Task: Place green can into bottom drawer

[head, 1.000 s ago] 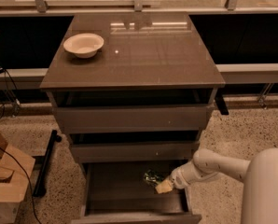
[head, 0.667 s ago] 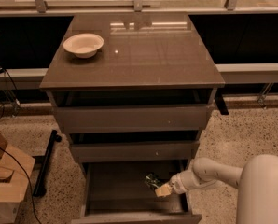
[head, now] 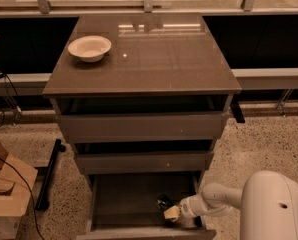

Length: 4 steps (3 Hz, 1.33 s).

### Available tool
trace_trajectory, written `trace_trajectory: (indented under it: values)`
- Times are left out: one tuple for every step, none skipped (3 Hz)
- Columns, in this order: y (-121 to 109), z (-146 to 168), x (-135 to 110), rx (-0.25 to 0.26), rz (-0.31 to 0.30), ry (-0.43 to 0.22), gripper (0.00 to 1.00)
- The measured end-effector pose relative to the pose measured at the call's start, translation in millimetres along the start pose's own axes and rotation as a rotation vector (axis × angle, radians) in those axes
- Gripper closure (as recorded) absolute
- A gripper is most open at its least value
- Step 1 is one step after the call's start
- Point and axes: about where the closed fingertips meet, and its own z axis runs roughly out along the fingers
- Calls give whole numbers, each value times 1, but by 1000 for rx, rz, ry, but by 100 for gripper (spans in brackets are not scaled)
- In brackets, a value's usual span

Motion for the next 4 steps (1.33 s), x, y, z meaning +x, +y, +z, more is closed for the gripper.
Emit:
trace_trajectory:
  values:
    - [-2,19,9,1,53,8,27]
    - [-1,19,9,-2,49,10,4]
    - [-1,20,10,-3,50,11,0]
    - [-1,20,10,-3,50,11,0]
